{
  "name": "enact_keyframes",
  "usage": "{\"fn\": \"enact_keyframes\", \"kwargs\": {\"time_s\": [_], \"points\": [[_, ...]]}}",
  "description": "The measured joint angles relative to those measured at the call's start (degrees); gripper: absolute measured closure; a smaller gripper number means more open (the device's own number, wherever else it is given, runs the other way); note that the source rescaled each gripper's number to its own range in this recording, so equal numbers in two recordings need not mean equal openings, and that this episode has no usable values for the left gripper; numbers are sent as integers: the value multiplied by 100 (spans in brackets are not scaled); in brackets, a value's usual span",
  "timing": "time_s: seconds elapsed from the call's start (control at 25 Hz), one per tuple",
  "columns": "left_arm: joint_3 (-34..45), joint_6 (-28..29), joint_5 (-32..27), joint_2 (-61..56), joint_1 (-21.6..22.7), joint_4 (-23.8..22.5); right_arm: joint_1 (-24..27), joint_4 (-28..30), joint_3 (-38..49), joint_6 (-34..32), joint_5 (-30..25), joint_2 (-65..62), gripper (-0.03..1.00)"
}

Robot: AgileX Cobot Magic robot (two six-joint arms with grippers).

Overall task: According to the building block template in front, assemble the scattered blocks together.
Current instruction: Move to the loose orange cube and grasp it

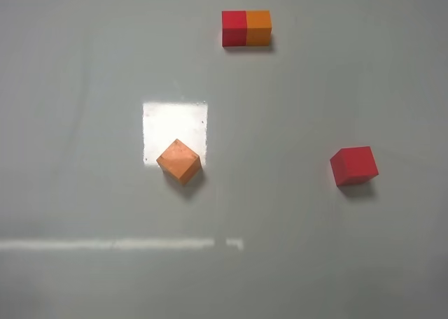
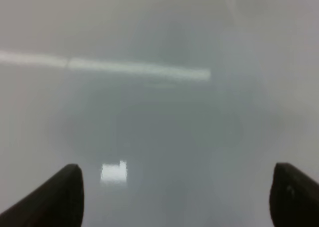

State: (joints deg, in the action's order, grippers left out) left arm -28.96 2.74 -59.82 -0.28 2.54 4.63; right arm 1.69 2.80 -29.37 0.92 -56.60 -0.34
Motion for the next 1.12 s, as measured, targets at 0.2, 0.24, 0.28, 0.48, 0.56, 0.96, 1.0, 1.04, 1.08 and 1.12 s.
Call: {"fn": "enact_keyframes", "kwargs": {"time_s": [0.2,0.24,0.28,0.48,0.56,0.96,1.0,1.04,1.08,1.12], "points": [[0,0,0,0,0,0,0,0,0,0,0,0,1],[0,0,0,0,0,0,0,0,0,0,0,0,1],[0,0,0,0,0,0,0,0,0,0,0,0,2],[0,0,0,0,0,0,0,-100,-88,165,-10,47,3],[0,0,0,0,0,0,0,-280,-400,507,-41,399,4],[0,0,0,0,0,0,-821,-556,-2881,2580,-284,3450,5],[0,0,0,0,0,0,-1043,-486,-3124,2636,-324,3720,5],[0,0,0,0,0,0,-1220,-460,-3420,2673,-366,3951,5],[0,0,0,0,0,0,-1410,-446,-3723,2681,-432,4228,5],[0,0,0,0,0,0,-1584,-446,-4013,2665,-513,4511,5]]}}
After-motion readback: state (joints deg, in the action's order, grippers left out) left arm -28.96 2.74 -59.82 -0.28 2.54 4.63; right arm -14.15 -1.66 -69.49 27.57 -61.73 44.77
